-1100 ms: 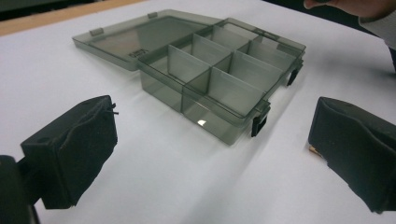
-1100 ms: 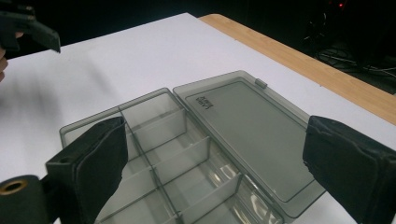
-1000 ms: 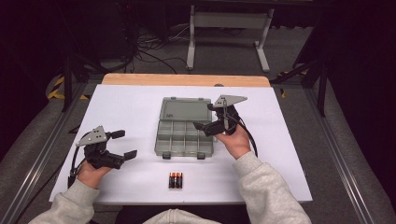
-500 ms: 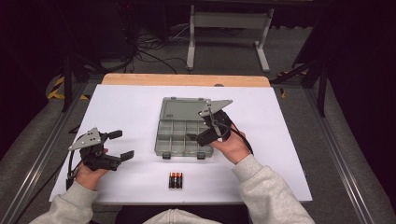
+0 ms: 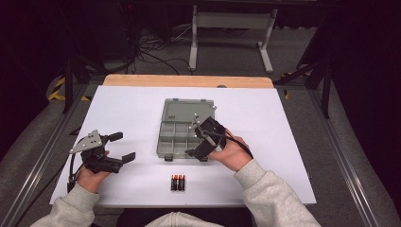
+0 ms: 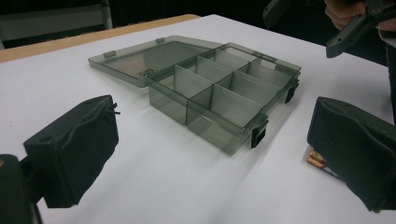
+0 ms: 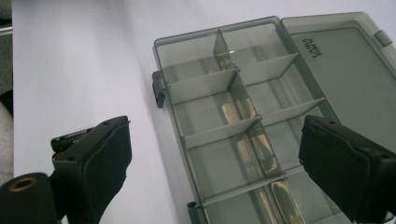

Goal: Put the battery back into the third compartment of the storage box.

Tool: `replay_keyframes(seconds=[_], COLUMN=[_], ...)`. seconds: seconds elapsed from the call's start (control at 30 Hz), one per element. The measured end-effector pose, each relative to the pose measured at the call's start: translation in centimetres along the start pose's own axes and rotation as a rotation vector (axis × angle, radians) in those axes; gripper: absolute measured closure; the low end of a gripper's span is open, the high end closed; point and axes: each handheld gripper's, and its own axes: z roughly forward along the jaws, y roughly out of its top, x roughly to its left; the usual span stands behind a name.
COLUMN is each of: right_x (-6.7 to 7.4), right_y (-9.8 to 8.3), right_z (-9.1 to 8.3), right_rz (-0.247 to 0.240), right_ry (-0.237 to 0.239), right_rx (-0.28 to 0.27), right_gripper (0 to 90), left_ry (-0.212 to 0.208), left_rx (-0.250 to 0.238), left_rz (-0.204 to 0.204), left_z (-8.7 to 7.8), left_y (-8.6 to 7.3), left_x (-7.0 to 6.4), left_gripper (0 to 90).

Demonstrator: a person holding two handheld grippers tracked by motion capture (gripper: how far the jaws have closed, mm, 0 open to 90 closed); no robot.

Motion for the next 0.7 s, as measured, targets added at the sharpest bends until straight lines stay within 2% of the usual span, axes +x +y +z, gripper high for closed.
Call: replay_keyframes(seconds=[0.4,0.53,0.7], right_x=[1.2,1.6,2.1], right_y=[0.5,0.6,0.7], right_z=[0.6,0.8,1.2], right_rz=[-0.033,-0.046,-0.039], right_ry=[0.060,0.085,0.117], right_rx=[0.076,0.114,0.166], right_gripper=[9.8,10.5,10.5], left_ry=[0.003,0.000,-0.015], left_rx=[-0.001,0.000,0.010], left_rz=[0.003,0.001,-0.003], left_z=[0.0,0.0,0.1], left_y=[0.0,0.0,-0.1], left_x=[0.1,0.1,0.1], left_gripper=[2.2,2.3,2.2])
